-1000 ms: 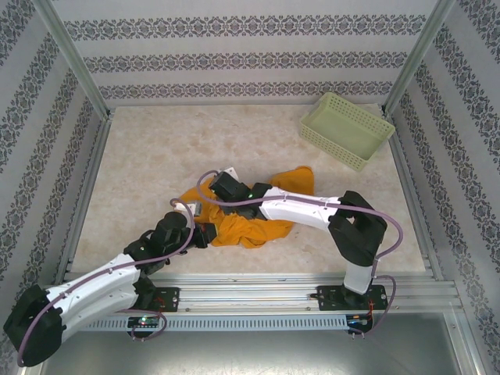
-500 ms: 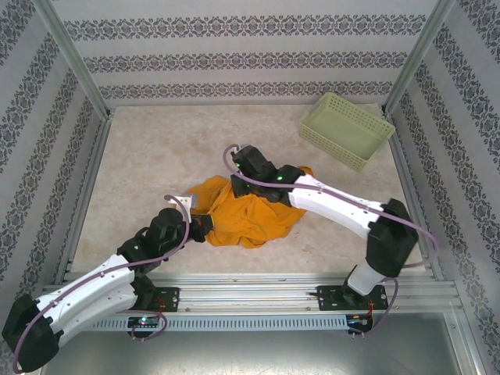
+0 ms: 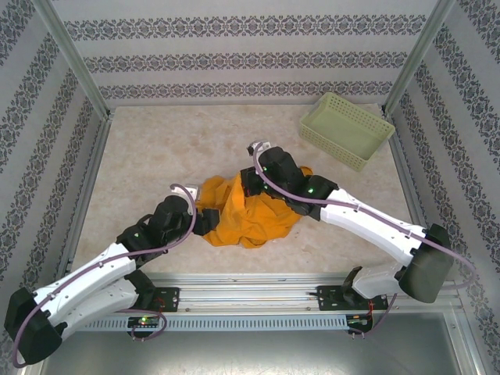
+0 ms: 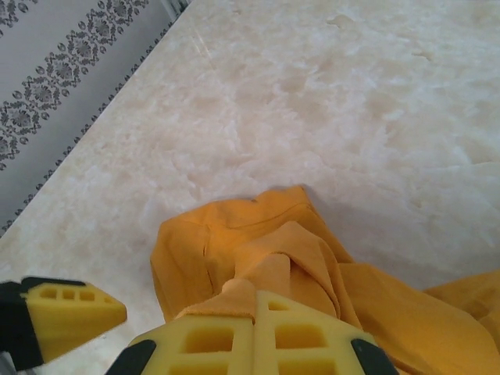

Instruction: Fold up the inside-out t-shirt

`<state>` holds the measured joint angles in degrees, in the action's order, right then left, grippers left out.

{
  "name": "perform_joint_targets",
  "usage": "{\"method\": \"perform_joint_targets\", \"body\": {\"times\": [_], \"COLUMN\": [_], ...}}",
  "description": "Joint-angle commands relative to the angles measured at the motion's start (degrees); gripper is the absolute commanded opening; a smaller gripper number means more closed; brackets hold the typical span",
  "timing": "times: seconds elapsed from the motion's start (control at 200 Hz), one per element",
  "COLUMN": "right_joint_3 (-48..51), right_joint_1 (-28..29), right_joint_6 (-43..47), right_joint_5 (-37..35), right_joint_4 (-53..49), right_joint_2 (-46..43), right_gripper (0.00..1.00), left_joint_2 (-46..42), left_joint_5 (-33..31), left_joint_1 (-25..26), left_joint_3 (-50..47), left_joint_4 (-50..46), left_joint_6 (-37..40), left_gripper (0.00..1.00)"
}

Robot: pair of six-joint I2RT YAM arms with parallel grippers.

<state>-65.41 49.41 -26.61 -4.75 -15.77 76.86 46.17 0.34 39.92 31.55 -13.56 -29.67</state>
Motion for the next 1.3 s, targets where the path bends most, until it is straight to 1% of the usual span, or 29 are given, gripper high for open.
{"method": "perform_joint_targets", "body": {"times": [0.0, 0.03, 0.08, 0.145, 0.215, 0.305, 0.38, 0.48, 0.535, 0.594, 0.699, 0.739, 0.784, 0.824, 0.869, 0.939, 1.019, 1.109, 1.189, 1.239, 1.294], "right_joint_3": [3.77, 5.26, 8.32, 13.24, 18.05, 22.41, 25.33, 29.02, 30.42, 30.99, 30.46, 30.18, 30.31, 30.87, 31.62, 32.24, 33.02, 34.29, 33.14, 31.8, 30.58], "right_joint_1": [0.87, 0.87, 0.8, 0.22, -0.77, -1.21, -1.33, -1.6, -1.76, -1.98, -3.4, -4.67, -6.33, -8.07, -9.76, -11.87, -14.07, -16.19, -16.36, -16.45, -17.24], "right_joint_6": [-0.88, -1.55, -2.3, -3.6, -4.82, -6.11, -8.43, -11.27, -13.13, -15.04, -18.74, -20.14, -21.57, -22.16, -23.27, -26.07, -28.79, -29.38, -29.07, -28.85, -28.21], "right_joint_5": [-3.73, -5.69, -8.97, -12.18, -13.36, -14.63, -16.12, -16.99, -17.64, -19.49, -23.84, -23.97, -22.97, -20.99, -18.7, -17.24, -16.53, -14.59, -14.98, -14.81, -12.93], "right_joint_4": [1.61, 1.2, 0.79, 0.26, -0.33, -2.0, -4.85, -7.43, -8.56, -10.31, -15.21, -16.59, -17.23, -16.09, -14.45, -13.4, -12.84, -10.0, -9.8, -9.21, -7.06], "right_joint_2": [-3.38, -4.88, -7.97, -12.83, -18.47, -25.27, -29.15, -31.8, -32.45, -32.78, -31.57, -30.34, -28.63, -26.74, -24.38, -20.5, -17.24, -14.37, -10.91, -8.01, -4.5], "right_gripper": [0.0, 0.0, 0.0, 0.0, 0.0, 0.0, 0.0, 0.0, 0.0, 0.0, 0.0, 0.0, 0.0, 0.0, 0.0, 0.0, 0.0, 0.0, 0.0, 0.0, 0.0], "left_joint_2": [-0.62, 0.33, 2.39, 5.46, 9.25, 14.71, 21.05, 27.6, 30.36, 33.1, 37.6, 39.35, 40.53, 40.59, 39.68, 37.03, 36.07, 38.22, 42.09, 44.73, 46.95], "left_joint_5": [-2.98, -5.08, -7.42, -7.74, -4.73, -0.08, 2.08, 8.14, 9.13, 9.3, 11.38, 10.32, 7.9, 6.77, 7.27, 6.71, 2.76, -1.27, -1.08, -0.51, 1.38], "left_joint_1": [0.52, 0.23, -0.62, -2.34, -4.16, -4.31, -4.29, -4.24, -4.19, -4.22, -4.24, -4.3, -4.64, -5.68, -7.68, -9.94, -10.54, -10.92, -12.3, -12.89, -13.32], "left_joint_3": [3.79, 4.7, 5.74, 6.61, 7.33, 8.46, 11.04, 11.99, 12.16, 12.54, 13.56, 14.95, 15.98, 16.09, 15.69, 15.71, 20.02, 24.97, 26.94, 27.49, 26.89], "left_joint_4": [-3.62, -5.18, -7.31, -8.53, -8.01, -5.29, -5.3, -0.02, 1.75, 2.72, 4.81, 3.51, 1.42, 0.67, 0.86, 1.02, -3.98, -8.22, -9.34, -9.64, -8.47], "left_joint_6": [1.73, 1.3, 0.31, -1.5, -3.54, -4.97, -6.21, -7.98, -9.01, -9.14, -8.07, -7.16, -6.25, -6.0, -5.95, -5.89, -3.46, -1.2, -1.32, -2.04, -3.44], "left_gripper": [0.73, 0.76, 0.78, 0.81, 0.81, 0.86, 0.86, 0.85, 0.83, 0.78, 0.67, 0.63, 0.62, 0.62, 0.64, 0.7, 0.77, 0.86, 0.85, 0.79, 0.75]}}
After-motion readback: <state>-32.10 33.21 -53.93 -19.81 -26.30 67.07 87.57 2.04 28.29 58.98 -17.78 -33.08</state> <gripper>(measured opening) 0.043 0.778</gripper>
